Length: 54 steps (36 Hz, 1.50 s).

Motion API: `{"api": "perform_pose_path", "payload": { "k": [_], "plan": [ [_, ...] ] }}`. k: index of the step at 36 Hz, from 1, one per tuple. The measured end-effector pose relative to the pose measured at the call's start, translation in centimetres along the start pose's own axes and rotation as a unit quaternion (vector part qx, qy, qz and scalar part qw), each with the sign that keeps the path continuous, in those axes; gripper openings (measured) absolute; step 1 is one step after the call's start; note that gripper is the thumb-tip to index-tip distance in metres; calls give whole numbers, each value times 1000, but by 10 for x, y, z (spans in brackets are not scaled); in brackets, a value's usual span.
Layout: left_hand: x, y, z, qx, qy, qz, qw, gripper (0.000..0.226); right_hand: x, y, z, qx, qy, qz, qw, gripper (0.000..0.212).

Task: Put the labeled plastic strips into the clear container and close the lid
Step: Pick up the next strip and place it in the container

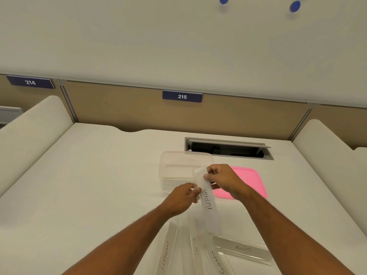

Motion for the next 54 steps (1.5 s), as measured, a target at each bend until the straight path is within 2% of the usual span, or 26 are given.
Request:
{"api": "perform_pose_path", "payload": {
  "k": [6, 12, 16, 19, 22, 27, 30, 33, 36, 38, 41, 43, 45, 49, 54],
  "plan": [
    [7, -1, 0, 8, 6, -19, 1000, 39, 2, -5, -6, -121, 39, 35, 991, 9],
    [5, -4, 0, -41, 23, -16, 999, 61, -1, -11, -5, -197, 77, 80, 974, 11],
    [1, -9, -4, -64, 17, -7, 998, 82, -2, -16, -1, -238, 103, 82, 962, 12],
    [-2, -14, -3, -78, 30, -1, 997, 79, -3, -20, 2, -247, 123, 82, 958, 12],
    [-5, -19, 0, -100, 41, 12, 994, 67, -4, -22, 3, -232, 127, 82, 961, 14],
    [-12, -29, 2, -114, 40, 18, 992, 59, -6, -33, -1, -176, 97, 108, 974, 13],
    [-16, -36, 2, -125, 37, 16, 991, 57, -8, -41, -3, -124, 61, 129, 982, 21],
    [-21, -42, 0, -136, 38, 15, 990, 59, -10, -47, -7, -5, -4, 166, 986, 33],
    [-24, -46, -2, -149, 43, 6, 988, 68, -10, -49, -14, 102, -104, 181, 973, 47],
    [-25, -50, -3, -154, 49, 2, 987, 71, -8, -48, -20, 175, -178, 154, 956, 51],
    [-27, -58, -3, -165, 52, 3, 985, 73, -3, -44, -30, 281, -287, 76, 913, 52],
    [-28, -62, -2, -176, 57, -3, 983, 74, -1, -41, -35, 340, -319, 31, 884, 55],
    [-29, -66, -1, -185, 71, -11, 980, 73, 0, -38, -38, 383, -318, -1, 867, 57],
    [-30, -74, 5, -214, 111, -15, 970, 65, 2, -31, -42, 462, -295, -53, 835, 49],
    [-33, -78, 10, -245, 145, -13, 958, 61, 1, -20, -41, 489, -283, -86, 821, 53]
  ]
}}
Point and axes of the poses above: each hand's wrist, its own x-axis away from the middle knuckle, its own y-axis out of the palm, z = x × y, the point moved 4 cm from there along -x, towards the middle knuckle, and after that the axes turned 11 degrees about z, right-handed, at the moved point
